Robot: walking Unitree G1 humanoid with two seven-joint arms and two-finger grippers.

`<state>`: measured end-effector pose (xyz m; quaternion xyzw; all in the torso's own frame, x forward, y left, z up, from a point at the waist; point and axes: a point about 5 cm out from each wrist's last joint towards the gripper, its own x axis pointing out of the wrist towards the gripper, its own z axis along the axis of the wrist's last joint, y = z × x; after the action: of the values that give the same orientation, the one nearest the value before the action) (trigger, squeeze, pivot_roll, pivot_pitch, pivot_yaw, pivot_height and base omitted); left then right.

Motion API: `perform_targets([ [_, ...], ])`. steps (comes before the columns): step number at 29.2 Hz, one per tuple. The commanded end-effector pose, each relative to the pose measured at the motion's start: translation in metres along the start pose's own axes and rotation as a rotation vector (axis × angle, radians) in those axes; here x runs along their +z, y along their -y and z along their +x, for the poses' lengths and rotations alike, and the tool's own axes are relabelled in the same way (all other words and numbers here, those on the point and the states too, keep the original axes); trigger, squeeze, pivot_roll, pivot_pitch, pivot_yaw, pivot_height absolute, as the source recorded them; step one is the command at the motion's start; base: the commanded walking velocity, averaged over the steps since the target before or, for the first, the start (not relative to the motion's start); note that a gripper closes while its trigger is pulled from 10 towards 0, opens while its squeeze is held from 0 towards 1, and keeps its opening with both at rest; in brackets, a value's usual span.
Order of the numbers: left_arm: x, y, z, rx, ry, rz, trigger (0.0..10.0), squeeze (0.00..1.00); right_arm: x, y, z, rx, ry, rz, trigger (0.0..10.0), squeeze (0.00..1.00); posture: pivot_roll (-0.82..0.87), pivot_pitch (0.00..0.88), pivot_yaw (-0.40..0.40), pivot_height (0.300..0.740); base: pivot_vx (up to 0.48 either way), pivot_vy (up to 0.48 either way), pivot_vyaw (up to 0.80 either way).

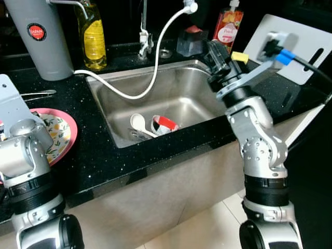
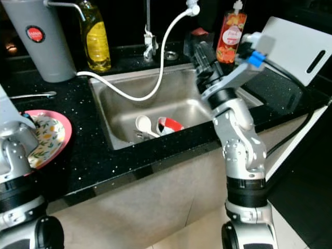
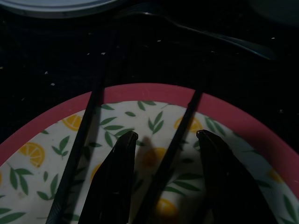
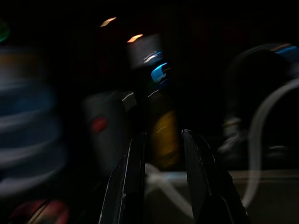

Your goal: Kitchen organization

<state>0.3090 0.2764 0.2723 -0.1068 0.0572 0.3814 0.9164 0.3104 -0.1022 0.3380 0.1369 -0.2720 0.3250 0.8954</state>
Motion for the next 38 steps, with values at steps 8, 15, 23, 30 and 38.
perform_targets([
  [8,-0.007,-0.003,0.000,0.021,-0.022,0.009,10.0,0.00,-0.044,-0.032,-0.016,0.338,-0.349,-0.061,10.0,0.00,-0.06,0.113,-0.042,0.740,0.000,0.000,0.00],
  [15,-0.012,-0.004,-0.001,0.024,-0.041,-0.001,10.0,0.00,-0.048,-0.034,-0.021,0.431,-0.430,-0.109,10.0,0.00,-0.06,0.112,-0.047,0.740,0.000,0.000,0.00],
  [23,-0.016,-0.004,0.000,0.022,-0.067,-0.017,10.0,0.00,-0.048,-0.036,-0.024,0.475,-0.445,-0.109,10.0,0.00,-0.06,0.109,-0.046,0.740,0.000,0.000,0.00],
  [30,-0.018,-0.006,0.002,0.027,-0.076,-0.018,0.0,0.00,-0.048,-0.036,-0.025,0.483,-0.443,-0.112,10.0,0.00,-0.06,0.107,-0.045,0.740,0.000,0.000,0.00],
  [38,-0.019,-0.007,0.002,0.033,-0.076,0.001,0.0,0.00,-0.047,-0.036,-0.024,0.481,-0.435,-0.109,10.0,0.00,-0.06,0.108,-0.046,0.740,0.000,0.000,0.00],
])
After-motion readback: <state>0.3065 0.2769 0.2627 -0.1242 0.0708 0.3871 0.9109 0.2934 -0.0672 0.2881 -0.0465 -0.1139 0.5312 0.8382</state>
